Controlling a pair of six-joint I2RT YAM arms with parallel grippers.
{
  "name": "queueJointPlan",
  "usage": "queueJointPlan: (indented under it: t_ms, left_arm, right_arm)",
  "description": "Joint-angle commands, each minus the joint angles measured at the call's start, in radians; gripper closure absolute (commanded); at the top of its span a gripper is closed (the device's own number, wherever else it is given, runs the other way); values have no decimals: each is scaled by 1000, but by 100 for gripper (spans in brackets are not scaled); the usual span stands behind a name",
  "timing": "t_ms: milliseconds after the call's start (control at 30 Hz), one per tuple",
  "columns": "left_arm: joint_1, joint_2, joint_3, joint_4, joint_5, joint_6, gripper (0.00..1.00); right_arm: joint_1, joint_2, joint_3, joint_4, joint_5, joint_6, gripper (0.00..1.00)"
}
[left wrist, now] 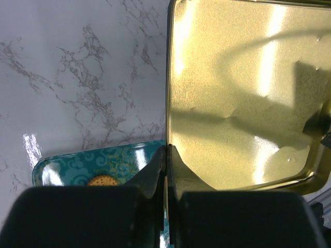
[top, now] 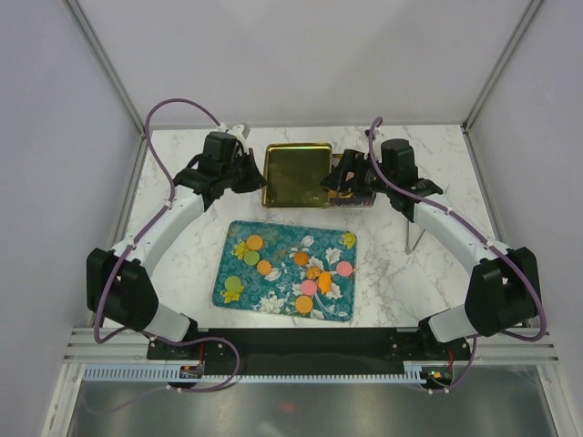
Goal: Pack the cookies
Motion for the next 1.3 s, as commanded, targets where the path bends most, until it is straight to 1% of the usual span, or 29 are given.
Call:
queueJointPlan:
  t_ms: [0, 167, 300, 333, 400, 433, 500, 533, 567, 600, 633, 700, 733, 767, 800, 833, 900, 933, 1000, 1033, 1067, 1100, 1167, 1200, 1233, 1267]
  left_arm:
    - [-30, -44, -5, 61, 36, -43, 98]
    - [-58, -56, -47, 124, 66, -76, 98]
    - [-75, -56, -66, 153, 79, -96, 98]
    - [-79, -57, -72, 158, 83, -99, 98]
    - [-81, -61, -77, 178, 89, -103, 98]
    - [-84, -61, -77, 181, 89, -103, 98]
    - [-87, -56, -77, 181, 92, -99, 98]
    - [-87, -59, -80, 182, 94, -97, 98]
    - [-87, -61, -83, 191, 95, -99, 98]
    - [-87, -67, -89, 195, 97, -97, 97]
    - [-87, -71, -92, 198, 97, -97, 95]
    - [-87, -80, -94, 202, 95, -87, 87]
    - [-87, -85, -95, 199, 91, -80, 83]
    - [-87, -90, -95, 198, 86, -76, 73]
    - [-87, -102, -92, 181, 79, -62, 66]
    - [-87, -111, -91, 173, 63, -53, 51]
    - [-87, -136, -90, 161, 42, -25, 40]
    - [-87, -163, -90, 150, 28, -16, 31]
    - [-88, -198, -98, 147, 17, 25, 26]
    - [-104, -238, -101, 147, -10, 48, 23]
    - [-121, -258, -107, 150, -41, 105, 22]
    - [-171, -277, -121, 150, -76, 136, 21]
    - [-229, -329, -133, 162, -186, 221, 19]
    - [-298, -346, -147, 170, -223, 249, 19]
    - [-334, -358, -156, 181, -295, 278, 17]
    - [-370, -378, -166, 199, -335, 339, 16]
  right_arm:
    - [9, 19, 36, 102, -62, 75, 13]
    - [25, 32, 36, 173, -92, 137, 17]
    - [26, 24, 22, 210, -102, 175, 24]
    - [26, 21, 19, 214, -106, 186, 30]
    - [28, 18, 16, 219, -107, 191, 37]
    - [26, 15, 18, 219, -104, 189, 44]
    - [26, 9, 19, 210, -96, 189, 51]
    - [26, 9, 22, 208, -98, 189, 58]
    - [26, 12, 25, 204, -99, 191, 60]
    - [26, 12, 33, 196, -99, 192, 66]
    - [26, 15, 34, 193, -101, 192, 69]
    - [26, 13, 42, 187, -102, 200, 74]
    - [26, 12, 45, 178, -101, 201, 78]
    - [26, 12, 51, 170, -99, 201, 80]
    - [26, 12, 65, 152, -98, 197, 83]
    - [26, 15, 77, 121, -83, 191, 85]
    - [26, 21, 117, 57, -64, 172, 90]
    - [25, 28, 129, 43, -60, 169, 91]
    - [22, 44, 168, -1, -59, 171, 94]
    - [20, 62, 183, -15, -61, 175, 95]
    - [17, 70, 215, -28, -67, 180, 96]
    - [15, 81, 234, -57, -72, 183, 98]
    - [14, 125, 307, -95, -90, 185, 99]
    - [12, 142, 335, -139, -90, 181, 100]
    - [11, 171, 359, -164, -92, 183, 100]
    - [8, 185, 381, -178, -96, 188, 100]
